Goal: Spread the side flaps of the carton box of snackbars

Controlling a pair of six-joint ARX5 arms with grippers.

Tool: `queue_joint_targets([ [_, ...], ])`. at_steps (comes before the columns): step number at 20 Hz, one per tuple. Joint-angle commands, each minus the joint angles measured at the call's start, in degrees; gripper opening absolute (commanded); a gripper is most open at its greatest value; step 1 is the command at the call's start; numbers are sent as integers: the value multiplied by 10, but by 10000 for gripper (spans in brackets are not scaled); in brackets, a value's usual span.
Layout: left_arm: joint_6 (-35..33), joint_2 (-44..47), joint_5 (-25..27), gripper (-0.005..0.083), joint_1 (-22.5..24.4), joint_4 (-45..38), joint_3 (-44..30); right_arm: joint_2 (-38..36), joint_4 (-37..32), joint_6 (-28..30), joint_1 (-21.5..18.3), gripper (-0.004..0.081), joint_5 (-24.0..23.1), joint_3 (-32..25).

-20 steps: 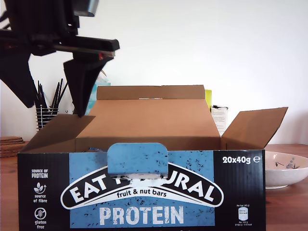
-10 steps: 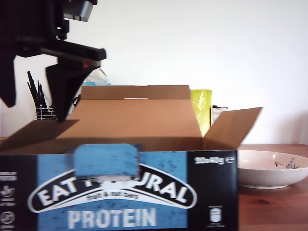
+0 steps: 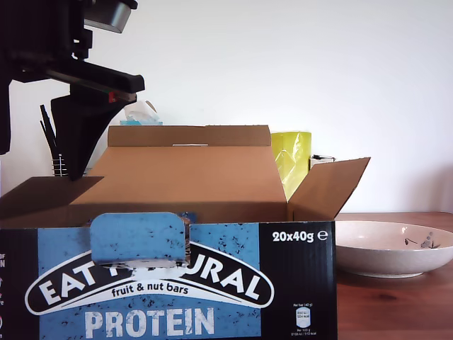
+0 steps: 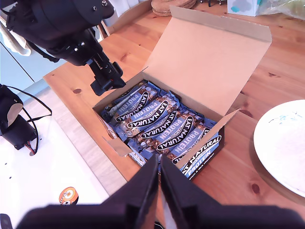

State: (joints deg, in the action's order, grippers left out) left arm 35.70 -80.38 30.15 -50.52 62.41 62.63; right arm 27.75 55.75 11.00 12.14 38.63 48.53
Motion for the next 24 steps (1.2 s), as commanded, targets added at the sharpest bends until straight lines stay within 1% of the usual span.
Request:
queue_joint_targets([
  [1,3,14,8,715,3,15,-9,-3,-1,5,3,-13,4,1],
  [6,18,25,19,715,3,45,-9,-3,-1,8,3,-13,4,1],
  [13,33,25,31,715,4,63,-18,-3,8,10,3,-13,4,1],
  [17,44,25,32,715,13,62,-57,-3,8,10,3,-13,4,1],
  [24,44,25,29,715,21,17,-111,-3,9,10,7,-13,4,1],
])
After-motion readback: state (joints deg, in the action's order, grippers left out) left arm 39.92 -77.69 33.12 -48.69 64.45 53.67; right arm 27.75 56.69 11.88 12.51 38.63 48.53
